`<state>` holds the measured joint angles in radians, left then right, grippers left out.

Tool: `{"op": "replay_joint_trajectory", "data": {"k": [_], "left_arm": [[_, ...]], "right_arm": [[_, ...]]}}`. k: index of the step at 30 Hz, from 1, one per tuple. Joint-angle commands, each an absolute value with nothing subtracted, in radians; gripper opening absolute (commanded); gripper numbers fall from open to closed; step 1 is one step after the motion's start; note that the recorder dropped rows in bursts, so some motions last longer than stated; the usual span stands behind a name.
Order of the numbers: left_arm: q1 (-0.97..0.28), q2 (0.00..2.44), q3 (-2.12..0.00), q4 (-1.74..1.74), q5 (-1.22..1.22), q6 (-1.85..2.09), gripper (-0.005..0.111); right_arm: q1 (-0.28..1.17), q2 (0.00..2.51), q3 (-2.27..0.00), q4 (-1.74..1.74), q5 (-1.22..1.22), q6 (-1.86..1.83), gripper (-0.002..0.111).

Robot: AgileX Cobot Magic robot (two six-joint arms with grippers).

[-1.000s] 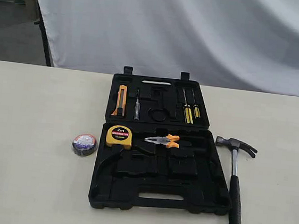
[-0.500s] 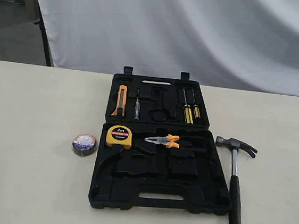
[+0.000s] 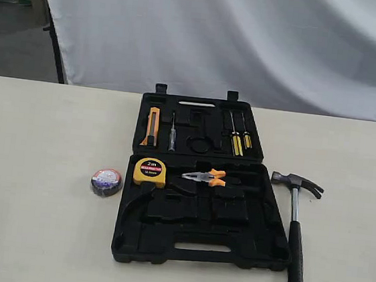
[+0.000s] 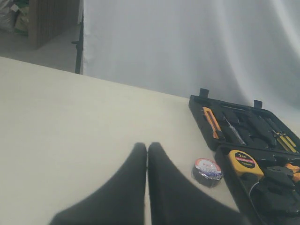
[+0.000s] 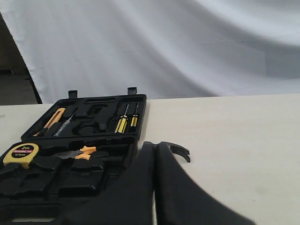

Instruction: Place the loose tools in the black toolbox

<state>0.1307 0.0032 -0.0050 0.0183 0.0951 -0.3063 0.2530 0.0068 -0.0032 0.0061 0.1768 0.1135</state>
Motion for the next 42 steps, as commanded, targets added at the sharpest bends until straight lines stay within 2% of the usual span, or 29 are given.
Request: {"op": "replay_joint_trajectory", "data": {"k": [1, 42], "left_arm": [[0.156, 0.0, -0.008, 0.023, 0.088, -0.311, 0.001], [0.156, 0.0, -0.008, 0.023, 0.088, -0.311, 0.001]], "right_arm": [[0.249, 0.0, 0.0, -0.005, 0.165, 0.108, -0.001], [0.249, 0.0, 0.0, 0.0, 0.129, 0.162, -0.001]]}}
